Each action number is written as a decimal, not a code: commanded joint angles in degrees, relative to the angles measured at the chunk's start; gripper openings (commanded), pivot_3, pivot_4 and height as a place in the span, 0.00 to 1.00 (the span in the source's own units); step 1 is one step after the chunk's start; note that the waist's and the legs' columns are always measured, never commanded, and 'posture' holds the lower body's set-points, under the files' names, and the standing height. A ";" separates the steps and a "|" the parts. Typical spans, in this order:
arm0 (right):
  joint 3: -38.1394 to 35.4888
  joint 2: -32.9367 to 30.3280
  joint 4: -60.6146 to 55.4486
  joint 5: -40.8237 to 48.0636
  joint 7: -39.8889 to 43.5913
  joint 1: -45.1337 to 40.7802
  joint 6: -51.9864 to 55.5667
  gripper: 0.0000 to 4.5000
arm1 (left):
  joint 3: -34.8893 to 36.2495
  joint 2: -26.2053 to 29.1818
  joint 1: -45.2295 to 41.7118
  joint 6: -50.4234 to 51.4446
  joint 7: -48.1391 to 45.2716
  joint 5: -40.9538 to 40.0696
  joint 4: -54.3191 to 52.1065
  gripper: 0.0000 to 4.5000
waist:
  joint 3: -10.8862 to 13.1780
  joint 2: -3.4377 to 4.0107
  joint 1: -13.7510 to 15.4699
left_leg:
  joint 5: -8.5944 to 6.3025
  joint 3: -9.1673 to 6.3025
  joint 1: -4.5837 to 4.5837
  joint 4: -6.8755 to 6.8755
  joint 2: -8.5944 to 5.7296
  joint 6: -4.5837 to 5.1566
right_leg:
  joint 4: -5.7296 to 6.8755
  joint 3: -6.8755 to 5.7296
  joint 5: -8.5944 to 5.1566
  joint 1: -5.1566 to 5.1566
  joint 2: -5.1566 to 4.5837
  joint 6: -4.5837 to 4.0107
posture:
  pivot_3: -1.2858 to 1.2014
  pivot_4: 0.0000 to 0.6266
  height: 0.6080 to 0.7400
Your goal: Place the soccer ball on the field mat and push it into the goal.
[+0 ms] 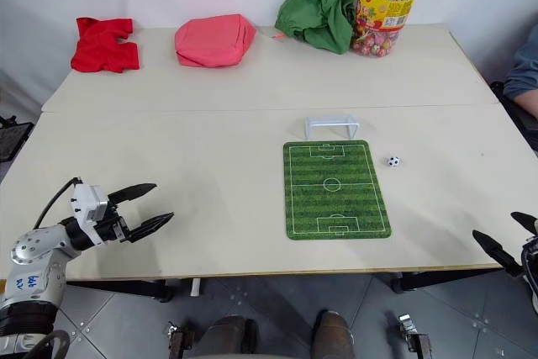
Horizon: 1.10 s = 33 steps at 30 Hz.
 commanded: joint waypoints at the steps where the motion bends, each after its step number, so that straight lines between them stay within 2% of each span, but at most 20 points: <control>1: -2.27 -0.20 -1.65 1.27 0.16 0.33 -0.08 0.99 | 1.10 0.98 -0.93 0.16 -1.38 -1.43 -0.59 1.00 | 0.00 0.00 0.03 | 0.00 0.00 0.00 0.00 0.00 0.00 | 0.00 0.00 0.00 0.00 0.00 0.00 | 0.52 0.24 1.00; 10: -2.95 -0.61 -3.84 2.24 0.23 1.43 2.01 0.99 | 1.21 0.62 -1.11 5.40 0.64 -1.88 -2.87 1.00 | 0.00 0.00 0.01 | 0.00 0.00 0.00 0.00 0.00 0.00 | 0.01 0.00 0.00 0.00 0.00 0.00 | 0.52 0.24 1.00; 12: -2.54 -1.77 -7.25 2.28 0.23 2.66 5.36 0.99 | 0.57 0.52 -0.81 3.55 -0.05 -0.82 -3.41 1.00 | 0.00 0.00 0.00 | 0.00 0.00 0.00 0.00 0.00 0.00 | 0.01 0.01 0.00 0.00 0.00 0.00 | 0.52 0.24 1.00; 15: -2.21 -3.19 -12.57 3.35 0.20 2.78 11.08 0.99 | 0.62 -0.11 -1.21 5.96 -1.94 -3.54 -4.90 1.00 | 0.00 0.00 0.04 | 0.00 0.00 0.00 0.00 0.00 0.00 | 0.02 0.02 0.00 0.00 0.00 0.00 | 0.52 0.24 1.00; 22: 4.11 -6.76 -16.98 4.62 -1.15 -9.41 22.45 0.99 | -3.05 -3.76 -4.98 2.49 -3.95 -3.08 -6.91 1.00 | 0.01 -0.01 0.02 | 0.00 0.00 0.00 0.08 0.02 0.00 | 0.09 0.04 0.02 -0.03 0.01 -0.03 | 0.52 0.24 1.00; 24: 9.26 -6.46 -14.34 4.26 -1.29 -17.79 24.08 0.99 | -4.67 -5.45 -6.63 2.92 -3.98 -3.40 -8.22 1.00 | 0.03 -0.03 0.00 | 0.00 0.00 -0.01 0.08 0.02 -0.01 | 0.09 0.03 0.02 -0.04 0.01 -0.03 | 0.52 0.24 1.00; 29: 19.39 -3.81 -6.47 0.04 -0.19 -31.52 22.76 0.99 | -7.60 -7.77 -8.97 7.17 -2.62 -3.52 -11.38 1.00 | 0.05 -0.05 -0.01 | 0.00 0.01 -0.07 0.20 0.00 0.00 | 0.12 0.04 0.04 -0.05 0.02 -0.02 | 0.52 0.24 1.00; 33: 25.78 0.45 5.79 -5.23 -0.75 -42.42 18.09 0.99 | -10.08 -8.83 -10.82 8.74 -1.57 -2.19 -12.96 1.00 | 0.07 -0.09 -0.09 | 0.00 0.00 -0.12 0.18 -0.01 0.00 | 0.09 0.01 0.04 -0.06 0.01 -0.01 | 0.52 0.24 1.00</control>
